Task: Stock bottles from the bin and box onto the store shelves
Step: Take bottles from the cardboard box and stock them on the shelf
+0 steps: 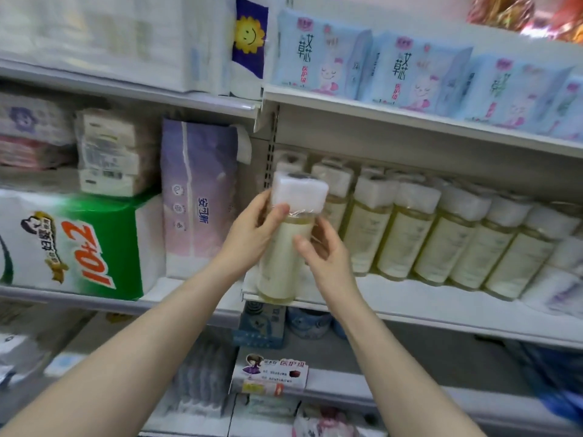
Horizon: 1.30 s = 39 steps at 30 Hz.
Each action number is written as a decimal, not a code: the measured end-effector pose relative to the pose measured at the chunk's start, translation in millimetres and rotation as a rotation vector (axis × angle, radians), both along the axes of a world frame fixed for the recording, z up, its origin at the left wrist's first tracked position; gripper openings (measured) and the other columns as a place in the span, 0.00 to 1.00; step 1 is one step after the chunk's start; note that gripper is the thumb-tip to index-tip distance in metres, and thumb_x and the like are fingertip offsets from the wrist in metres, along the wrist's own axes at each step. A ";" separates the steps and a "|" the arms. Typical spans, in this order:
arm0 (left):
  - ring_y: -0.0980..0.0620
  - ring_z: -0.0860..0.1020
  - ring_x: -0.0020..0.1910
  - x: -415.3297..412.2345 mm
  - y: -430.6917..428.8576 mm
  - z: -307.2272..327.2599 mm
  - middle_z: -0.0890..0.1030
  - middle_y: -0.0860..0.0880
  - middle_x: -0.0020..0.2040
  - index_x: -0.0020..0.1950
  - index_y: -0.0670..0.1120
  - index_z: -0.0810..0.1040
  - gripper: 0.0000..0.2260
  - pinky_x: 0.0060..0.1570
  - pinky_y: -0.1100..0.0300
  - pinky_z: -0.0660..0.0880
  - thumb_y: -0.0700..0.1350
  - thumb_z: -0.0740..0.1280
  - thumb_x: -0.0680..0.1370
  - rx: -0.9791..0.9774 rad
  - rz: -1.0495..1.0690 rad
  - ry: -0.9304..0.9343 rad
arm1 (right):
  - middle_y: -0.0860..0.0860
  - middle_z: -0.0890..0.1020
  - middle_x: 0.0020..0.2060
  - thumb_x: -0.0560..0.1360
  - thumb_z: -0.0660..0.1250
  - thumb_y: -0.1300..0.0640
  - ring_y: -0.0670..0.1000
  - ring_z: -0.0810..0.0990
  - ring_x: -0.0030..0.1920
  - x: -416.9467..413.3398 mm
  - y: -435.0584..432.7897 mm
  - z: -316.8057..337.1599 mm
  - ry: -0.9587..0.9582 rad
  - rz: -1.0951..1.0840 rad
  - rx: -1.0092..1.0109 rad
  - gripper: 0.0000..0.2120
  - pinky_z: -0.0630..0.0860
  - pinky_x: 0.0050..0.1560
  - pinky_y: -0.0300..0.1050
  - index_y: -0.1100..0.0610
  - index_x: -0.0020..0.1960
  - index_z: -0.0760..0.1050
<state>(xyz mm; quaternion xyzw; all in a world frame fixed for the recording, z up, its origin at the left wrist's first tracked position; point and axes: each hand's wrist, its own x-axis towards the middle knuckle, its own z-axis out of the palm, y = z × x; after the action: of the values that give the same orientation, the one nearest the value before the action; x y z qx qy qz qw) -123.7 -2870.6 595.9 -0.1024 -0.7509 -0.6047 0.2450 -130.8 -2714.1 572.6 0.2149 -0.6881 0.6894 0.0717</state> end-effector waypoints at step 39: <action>0.58 0.81 0.52 -27.3 -37.7 -72.6 0.79 0.52 0.61 0.69 0.49 0.72 0.31 0.52 0.56 0.80 0.48 0.79 0.69 -0.179 0.126 -0.081 | 0.47 0.79 0.64 0.76 0.72 0.57 0.41 0.79 0.60 -27.9 -22.4 -36.2 -0.061 -0.084 0.306 0.26 0.77 0.55 0.33 0.46 0.70 0.67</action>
<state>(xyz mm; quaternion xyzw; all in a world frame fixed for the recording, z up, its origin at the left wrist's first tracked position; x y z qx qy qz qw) -151.0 -2908.3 523.2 -0.0519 -0.8161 -0.5222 0.2421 -158.7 -2736.6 536.3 0.1735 -0.7952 0.5792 0.0458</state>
